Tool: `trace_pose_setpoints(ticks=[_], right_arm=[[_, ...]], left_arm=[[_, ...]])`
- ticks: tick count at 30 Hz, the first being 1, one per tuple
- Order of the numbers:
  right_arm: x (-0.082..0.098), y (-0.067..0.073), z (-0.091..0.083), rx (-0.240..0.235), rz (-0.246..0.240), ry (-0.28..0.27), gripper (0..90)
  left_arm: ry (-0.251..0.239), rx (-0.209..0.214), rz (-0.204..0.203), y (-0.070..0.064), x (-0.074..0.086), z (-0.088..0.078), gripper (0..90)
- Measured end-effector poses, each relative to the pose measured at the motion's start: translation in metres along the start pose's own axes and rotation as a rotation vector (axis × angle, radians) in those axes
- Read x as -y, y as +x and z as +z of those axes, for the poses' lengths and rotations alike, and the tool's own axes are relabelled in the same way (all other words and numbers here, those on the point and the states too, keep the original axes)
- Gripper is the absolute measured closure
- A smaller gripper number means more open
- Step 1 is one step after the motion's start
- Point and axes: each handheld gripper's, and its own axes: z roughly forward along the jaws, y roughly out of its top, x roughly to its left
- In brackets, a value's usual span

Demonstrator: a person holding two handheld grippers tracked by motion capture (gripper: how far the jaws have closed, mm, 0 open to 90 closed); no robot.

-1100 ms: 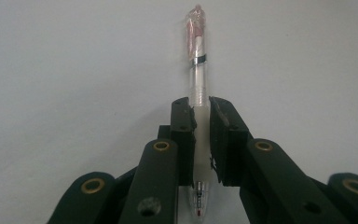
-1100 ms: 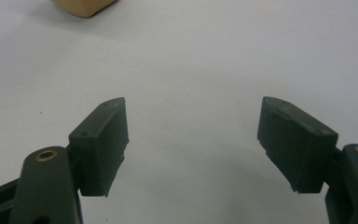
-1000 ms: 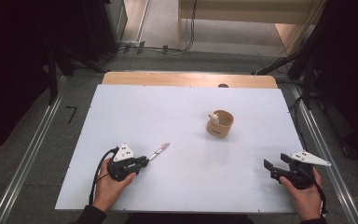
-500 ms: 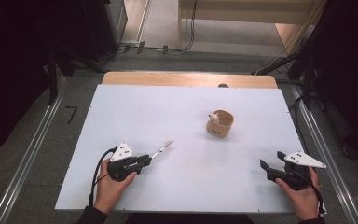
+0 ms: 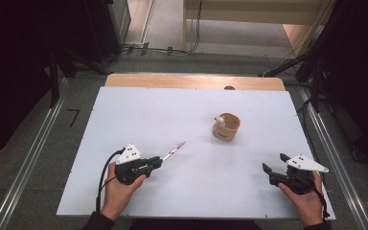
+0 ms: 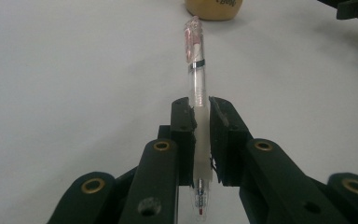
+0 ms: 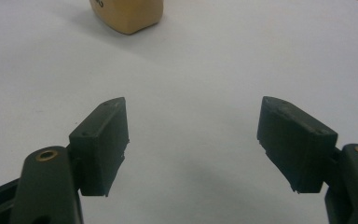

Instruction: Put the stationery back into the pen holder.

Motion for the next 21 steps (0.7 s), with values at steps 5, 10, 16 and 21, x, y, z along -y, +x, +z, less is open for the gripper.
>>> trace_pose_setpoints(ticks=[5,10,16,21], right_arm=[[-0.003,0.005,0.000,-0.004,-0.042,-0.023,23.9],[-0.006,0.013,0.003,-0.013,-0.088,-0.032,23.8],[-0.011,0.017,0.005,-0.050,-0.060,-0.038,23.8],[-0.016,0.024,0.012,-0.071,-0.075,-0.042,23.8]], left_arm=[[-0.004,0.012,0.003,-0.003,-0.004,0.002,81.3],[-0.005,0.016,0.009,-0.005,-0.006,0.005,81.3],[-0.005,0.022,0.008,-0.006,-0.009,0.011,81.3],[-0.007,0.025,0.013,-0.007,-0.014,0.015,81.3]])
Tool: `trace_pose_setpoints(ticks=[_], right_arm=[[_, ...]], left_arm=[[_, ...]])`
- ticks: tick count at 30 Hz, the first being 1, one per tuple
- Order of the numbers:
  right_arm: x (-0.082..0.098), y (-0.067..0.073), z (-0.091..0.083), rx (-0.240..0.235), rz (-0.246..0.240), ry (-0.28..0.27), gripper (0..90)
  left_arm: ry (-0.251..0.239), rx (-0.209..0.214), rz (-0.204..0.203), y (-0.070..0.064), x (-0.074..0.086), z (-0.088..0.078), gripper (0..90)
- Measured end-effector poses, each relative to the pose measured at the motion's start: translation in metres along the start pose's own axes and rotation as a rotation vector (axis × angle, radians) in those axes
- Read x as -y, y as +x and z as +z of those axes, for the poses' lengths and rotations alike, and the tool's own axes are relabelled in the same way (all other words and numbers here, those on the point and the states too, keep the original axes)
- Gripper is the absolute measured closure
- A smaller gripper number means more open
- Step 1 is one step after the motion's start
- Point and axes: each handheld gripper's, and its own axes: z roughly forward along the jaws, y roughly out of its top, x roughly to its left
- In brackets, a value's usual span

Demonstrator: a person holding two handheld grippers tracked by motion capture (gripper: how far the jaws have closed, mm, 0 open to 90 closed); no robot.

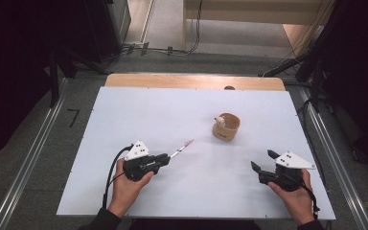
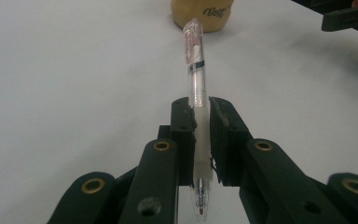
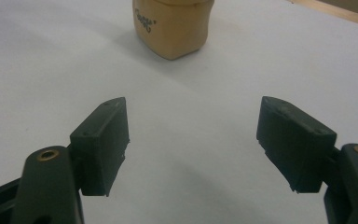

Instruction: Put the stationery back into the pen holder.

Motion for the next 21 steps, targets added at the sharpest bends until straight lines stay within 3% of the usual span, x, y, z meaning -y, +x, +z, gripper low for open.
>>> trace_pose_setpoints(ticks=[21], right_arm=[[-0.034,0.027,0.029,-0.056,-0.078,-0.049,23.8]], left_arm=[[0.015,0.020,-0.009,-0.003,-0.016,0.018,81.3]])
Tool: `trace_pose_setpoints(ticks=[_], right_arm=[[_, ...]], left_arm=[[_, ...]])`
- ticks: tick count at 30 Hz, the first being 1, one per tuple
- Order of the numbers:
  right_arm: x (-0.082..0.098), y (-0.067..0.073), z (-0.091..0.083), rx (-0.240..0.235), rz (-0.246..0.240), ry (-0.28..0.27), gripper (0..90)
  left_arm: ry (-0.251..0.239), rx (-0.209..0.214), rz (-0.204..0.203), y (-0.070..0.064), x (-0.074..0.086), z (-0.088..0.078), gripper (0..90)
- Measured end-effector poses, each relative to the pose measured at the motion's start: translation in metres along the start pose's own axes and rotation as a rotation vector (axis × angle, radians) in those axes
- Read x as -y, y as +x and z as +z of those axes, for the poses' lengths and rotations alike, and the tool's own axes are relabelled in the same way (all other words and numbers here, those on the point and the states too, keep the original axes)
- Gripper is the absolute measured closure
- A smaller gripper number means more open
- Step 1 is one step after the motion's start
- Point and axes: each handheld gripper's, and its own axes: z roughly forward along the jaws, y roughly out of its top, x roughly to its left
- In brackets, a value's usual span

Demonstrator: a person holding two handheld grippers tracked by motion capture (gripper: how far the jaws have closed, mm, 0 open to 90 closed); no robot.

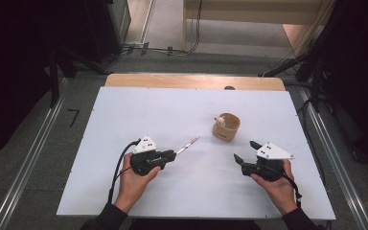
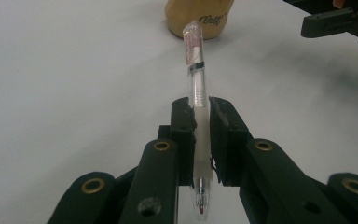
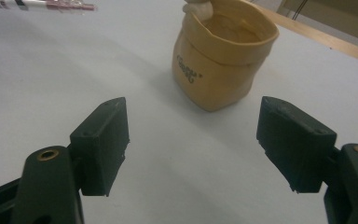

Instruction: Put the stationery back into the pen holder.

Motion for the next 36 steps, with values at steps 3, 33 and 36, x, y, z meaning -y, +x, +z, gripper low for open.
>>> trace_pose_setpoints(ticks=[3,33,36], right_arm=[[-0.006,0.005,0.004,-0.010,-0.021,-0.012,23.9],[-0.023,0.025,0.029,-0.032,-0.149,-0.032,24.5],[-0.024,0.027,0.031,-0.031,-0.159,-0.029,24.6]], left_arm=[[0.004,0.007,0.006,-0.002,-0.003,0.003,81.3],[0.043,0.039,0.031,-0.010,-0.019,0.029,81.3],[0.043,0.053,0.033,-0.012,-0.021,0.031,81.3]])
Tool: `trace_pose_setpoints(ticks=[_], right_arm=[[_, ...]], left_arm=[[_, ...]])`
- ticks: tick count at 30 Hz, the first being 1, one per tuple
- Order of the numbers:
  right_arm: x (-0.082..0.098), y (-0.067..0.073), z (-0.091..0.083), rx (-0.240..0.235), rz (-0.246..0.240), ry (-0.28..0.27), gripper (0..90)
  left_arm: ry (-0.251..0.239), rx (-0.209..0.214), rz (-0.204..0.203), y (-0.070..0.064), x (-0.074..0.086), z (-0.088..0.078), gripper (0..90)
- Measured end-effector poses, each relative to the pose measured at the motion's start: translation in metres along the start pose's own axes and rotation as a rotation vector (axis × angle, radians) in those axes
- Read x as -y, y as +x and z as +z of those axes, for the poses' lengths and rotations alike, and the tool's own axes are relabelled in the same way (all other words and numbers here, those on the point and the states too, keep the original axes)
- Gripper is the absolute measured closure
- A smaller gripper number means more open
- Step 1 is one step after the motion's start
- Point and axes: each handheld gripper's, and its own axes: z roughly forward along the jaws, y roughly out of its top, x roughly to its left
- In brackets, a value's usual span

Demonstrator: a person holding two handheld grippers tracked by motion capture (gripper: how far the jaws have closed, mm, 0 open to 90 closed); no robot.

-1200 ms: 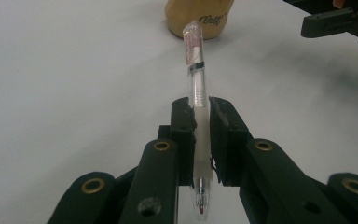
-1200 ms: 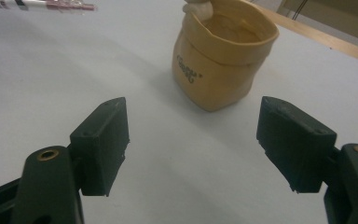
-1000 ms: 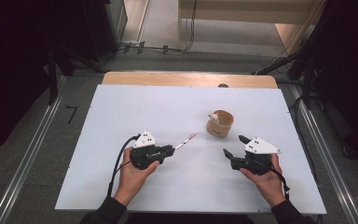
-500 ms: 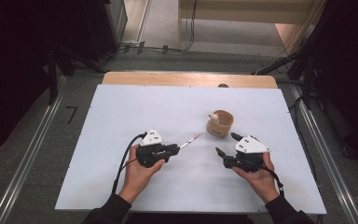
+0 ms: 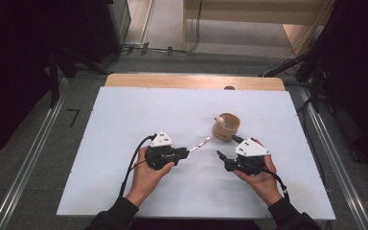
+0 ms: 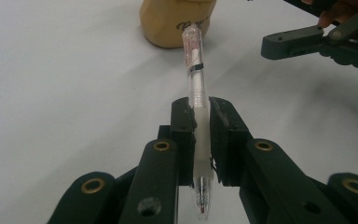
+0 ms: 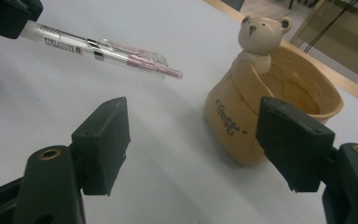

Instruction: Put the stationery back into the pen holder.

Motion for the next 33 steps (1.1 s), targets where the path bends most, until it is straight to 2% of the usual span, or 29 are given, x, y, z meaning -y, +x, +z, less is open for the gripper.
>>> trace_pose_setpoints(ticks=[7,9,17,23,31,33], right_arm=[[-0.002,0.004,0.006,0.001,-0.028,0.004,25.0],[-0.003,0.006,0.008,0.000,-0.052,0.004,25.0],[-0.005,0.008,0.011,0.000,-0.066,0.004,25.1],[-0.005,0.008,0.012,0.001,-0.078,0.000,25.1],[-0.005,0.007,0.012,0.007,-0.083,-0.006,25.6],[-0.005,0.006,0.011,0.005,-0.098,-0.008,26.4]], left_arm=[[0.014,0.021,0.017,-0.006,-0.006,0.005,81.3],[0.019,0.027,0.023,-0.008,-0.008,0.006,81.3],[0.034,0.041,0.043,-0.014,-0.016,0.011,81.3],[0.078,0.044,0.079,-0.019,-0.023,0.017,81.2],[0.107,0.060,0.089,-0.020,-0.035,0.027,81.2],[0.111,0.063,0.090,-0.020,-0.037,0.028,81.2]])
